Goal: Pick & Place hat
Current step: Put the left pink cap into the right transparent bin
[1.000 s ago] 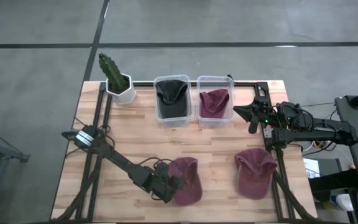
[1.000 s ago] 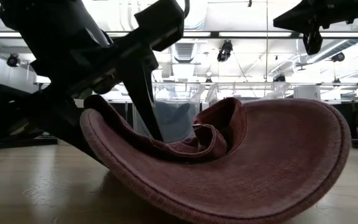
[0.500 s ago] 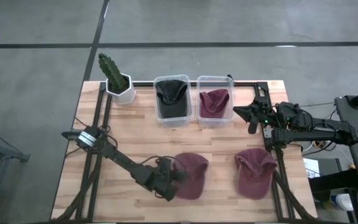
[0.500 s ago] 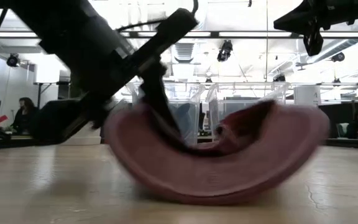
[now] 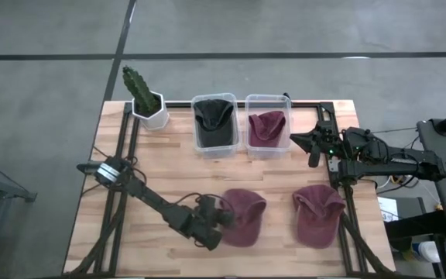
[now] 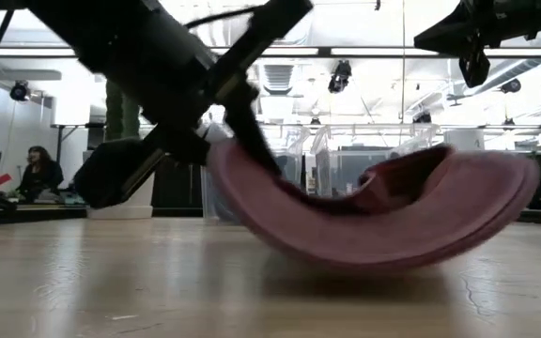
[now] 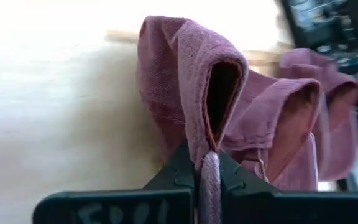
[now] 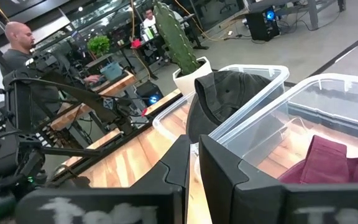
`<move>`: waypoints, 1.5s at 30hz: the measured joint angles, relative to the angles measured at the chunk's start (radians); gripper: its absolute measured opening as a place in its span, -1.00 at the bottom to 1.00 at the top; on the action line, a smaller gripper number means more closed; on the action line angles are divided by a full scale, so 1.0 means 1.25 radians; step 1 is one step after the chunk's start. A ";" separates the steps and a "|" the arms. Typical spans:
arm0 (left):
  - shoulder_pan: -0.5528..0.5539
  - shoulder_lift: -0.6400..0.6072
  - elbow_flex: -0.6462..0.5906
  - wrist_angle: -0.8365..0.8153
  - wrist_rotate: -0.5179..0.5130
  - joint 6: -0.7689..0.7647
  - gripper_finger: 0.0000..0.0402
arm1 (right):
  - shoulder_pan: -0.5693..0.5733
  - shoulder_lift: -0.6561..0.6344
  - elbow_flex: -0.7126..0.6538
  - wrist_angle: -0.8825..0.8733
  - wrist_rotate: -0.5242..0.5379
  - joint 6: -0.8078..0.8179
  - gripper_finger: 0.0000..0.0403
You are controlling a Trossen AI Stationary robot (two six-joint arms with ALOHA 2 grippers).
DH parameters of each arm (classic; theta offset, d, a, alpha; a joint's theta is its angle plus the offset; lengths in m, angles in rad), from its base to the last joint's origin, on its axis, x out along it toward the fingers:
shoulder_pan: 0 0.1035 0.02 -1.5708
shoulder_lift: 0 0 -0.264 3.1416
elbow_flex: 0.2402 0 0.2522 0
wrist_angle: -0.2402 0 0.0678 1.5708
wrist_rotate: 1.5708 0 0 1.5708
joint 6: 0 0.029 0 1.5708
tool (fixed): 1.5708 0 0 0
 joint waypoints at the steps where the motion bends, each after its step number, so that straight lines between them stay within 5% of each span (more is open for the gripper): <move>1: -0.001 -0.006 0.000 0.014 -0.008 0.017 -0.96 | 0.000 0.000 0.000 0.000 0.000 0.000 -0.84; 12: -0.024 -0.153 0.004 0.051 -0.136 0.207 -0.96 | 0.000 -0.001 0.000 0.025 0.000 0.006 -0.84; 23: 0.027 -0.255 0.087 0.088 -0.274 0.623 -0.96 | 0.000 -0.001 0.000 0.028 -0.084 0.090 -0.84; 30: 0.138 -0.262 0.171 0.088 -0.279 0.845 -0.96 | 0.000 -0.001 0.001 0.030 -0.077 0.085 -0.84; 45: 0.335 -0.262 0.228 0.087 -0.218 1.006 -0.96 | 0.000 0.006 0.134 0.028 -0.098 -0.081 -0.70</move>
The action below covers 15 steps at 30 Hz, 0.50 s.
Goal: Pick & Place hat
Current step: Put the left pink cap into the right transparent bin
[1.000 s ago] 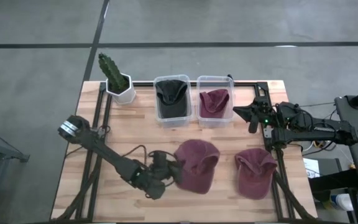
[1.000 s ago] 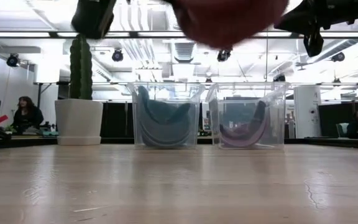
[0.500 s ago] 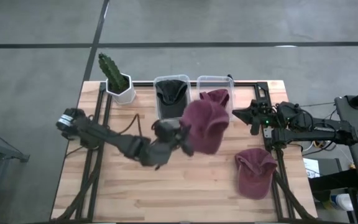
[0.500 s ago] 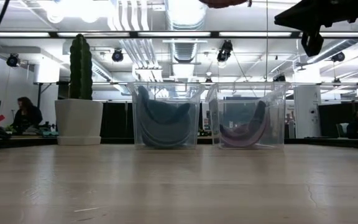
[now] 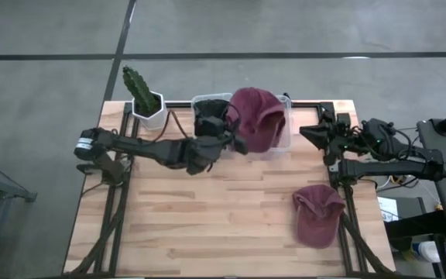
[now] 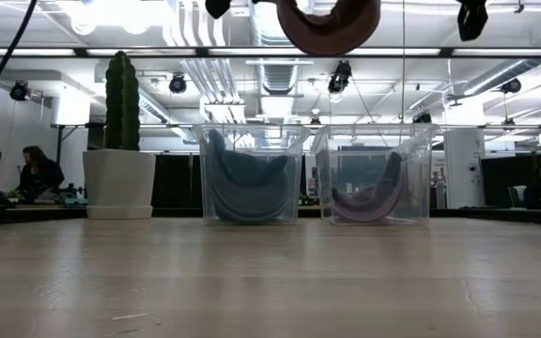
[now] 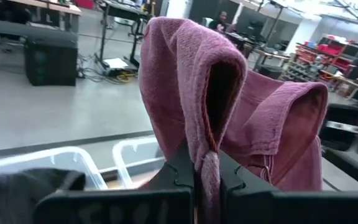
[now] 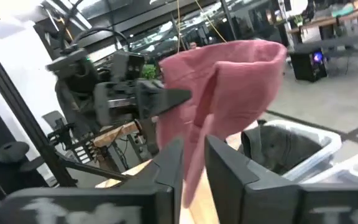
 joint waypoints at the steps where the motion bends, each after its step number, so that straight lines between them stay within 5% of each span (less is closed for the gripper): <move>1: 0.008 0.000 0.001 0.001 0.003 0.005 -0.96 | 0.000 0.000 0.006 -0.002 0.000 -0.010 -0.66; 10: 0.060 0.000 0.001 0.029 0.049 0.027 -0.96 | 0.000 0.050 0.044 -0.004 0.007 -0.021 -0.08; 15: 0.074 0.000 0.002 0.050 0.050 0.095 -0.96 | 0.000 0.108 0.047 -0.003 0.105 -0.028 0.20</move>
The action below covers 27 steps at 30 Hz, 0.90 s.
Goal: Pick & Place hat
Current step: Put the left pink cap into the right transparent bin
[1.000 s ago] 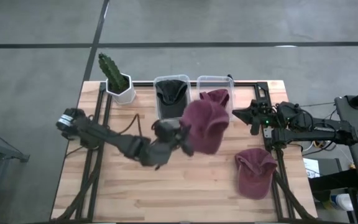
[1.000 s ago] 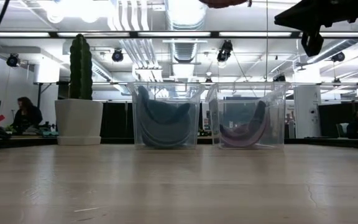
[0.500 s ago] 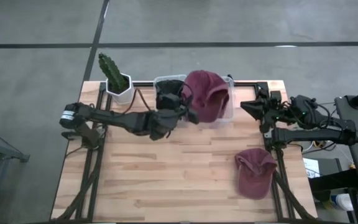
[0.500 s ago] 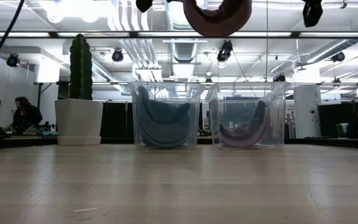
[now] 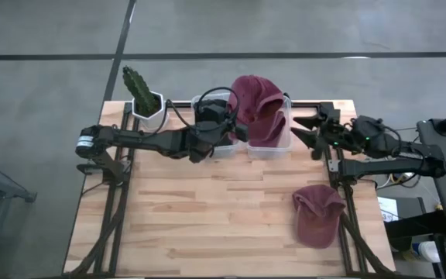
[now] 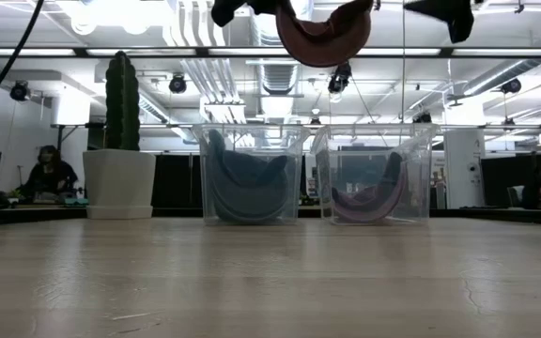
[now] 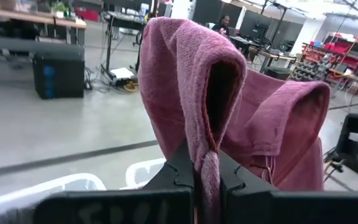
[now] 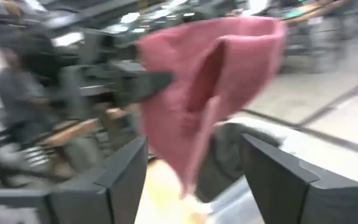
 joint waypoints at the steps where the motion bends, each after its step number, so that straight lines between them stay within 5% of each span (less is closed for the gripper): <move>1: 0.002 0.000 0.001 0.004 0.000 0.018 -0.96 | 0.000 0.011 0.000 0.003 0.037 -0.006 0.24; 5: 0.017 0.000 0.001 0.034 0.001 0.070 -0.96 | -0.001 0.059 0.000 0.065 0.149 -0.019 0.35; 17: 0.057 0.000 0.001 0.070 0.073 0.099 -0.96 | 0.000 0.145 -0.001 0.249 0.273 -0.077 0.36; 27: 0.058 0.000 0.001 0.077 0.124 0.092 -0.96 | -0.004 0.172 -0.001 0.300 0.297 -0.095 0.35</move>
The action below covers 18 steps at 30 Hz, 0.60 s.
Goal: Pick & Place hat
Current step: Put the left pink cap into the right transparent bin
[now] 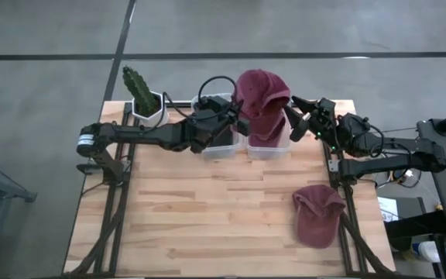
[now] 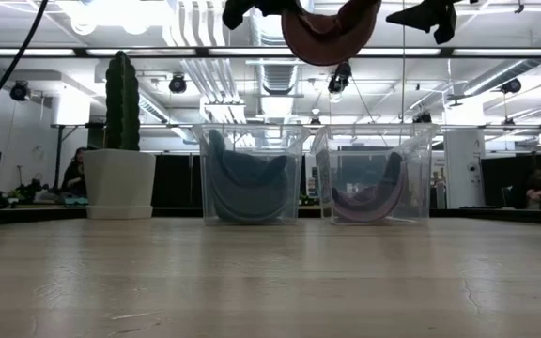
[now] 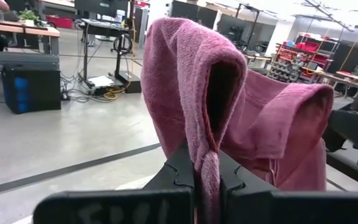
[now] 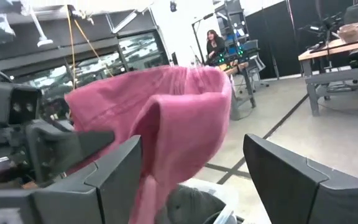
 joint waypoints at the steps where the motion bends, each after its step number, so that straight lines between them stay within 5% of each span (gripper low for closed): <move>1: 0.000 0.000 0.000 0.000 0.000 0.000 -0.96 | 0.000 0.001 0.000 0.008 0.000 0.000 0.36; 18: 0.000 0.000 -0.008 -0.001 0.022 0.007 -0.96 | -0.059 0.057 0.000 0.075 -0.007 0.065 0.38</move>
